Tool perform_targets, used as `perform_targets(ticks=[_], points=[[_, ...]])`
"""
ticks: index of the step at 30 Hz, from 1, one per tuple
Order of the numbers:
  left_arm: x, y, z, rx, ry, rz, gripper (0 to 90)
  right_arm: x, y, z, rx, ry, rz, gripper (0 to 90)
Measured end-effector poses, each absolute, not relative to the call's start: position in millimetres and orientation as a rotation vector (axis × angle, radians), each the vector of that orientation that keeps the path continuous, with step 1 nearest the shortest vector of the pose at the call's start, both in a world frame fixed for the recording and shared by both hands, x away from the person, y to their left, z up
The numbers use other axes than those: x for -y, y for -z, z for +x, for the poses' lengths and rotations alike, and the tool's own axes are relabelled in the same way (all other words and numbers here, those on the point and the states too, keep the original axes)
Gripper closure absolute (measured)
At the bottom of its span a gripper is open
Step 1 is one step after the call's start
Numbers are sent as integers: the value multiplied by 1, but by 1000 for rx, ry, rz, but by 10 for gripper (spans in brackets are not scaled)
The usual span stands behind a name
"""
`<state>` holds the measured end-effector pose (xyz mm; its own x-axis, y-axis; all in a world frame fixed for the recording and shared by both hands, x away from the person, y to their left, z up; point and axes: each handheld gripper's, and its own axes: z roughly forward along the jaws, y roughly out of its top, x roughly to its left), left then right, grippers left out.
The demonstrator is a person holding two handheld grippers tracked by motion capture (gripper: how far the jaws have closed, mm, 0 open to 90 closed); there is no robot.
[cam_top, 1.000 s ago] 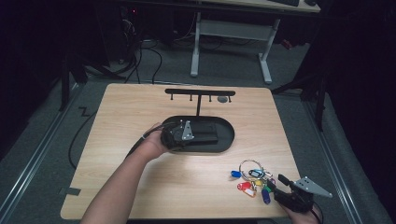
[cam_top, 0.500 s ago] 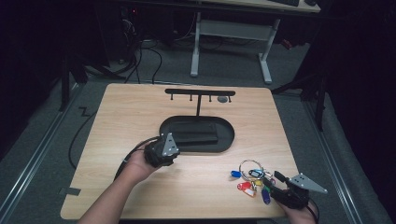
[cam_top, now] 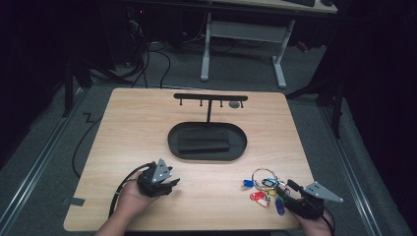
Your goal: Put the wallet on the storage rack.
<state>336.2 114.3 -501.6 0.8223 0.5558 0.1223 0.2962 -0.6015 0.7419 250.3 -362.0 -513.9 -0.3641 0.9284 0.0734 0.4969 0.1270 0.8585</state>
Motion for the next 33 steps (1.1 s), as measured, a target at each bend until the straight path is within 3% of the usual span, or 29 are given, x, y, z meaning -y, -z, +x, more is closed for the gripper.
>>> perform_targets(ticks=[11, 16, 26, 33], points=[[-143, 512, 274, -720, -411, 2167, 407, 362, 514, 249, -1928, -1165, 1372, 455], [-150, 516, 270, -741, -387, 2152, 356, 362, 514, 247, -1952, -1161, 1371, 497], [-155, 516, 274, -739, -340, 2104, 344, 331, 504, 251, -2149, -1050, 1288, 736], [-151, 517, 274, -688, -320, 2130, 347, 301, 490, 275, -2364, -790, 1193, 763]])
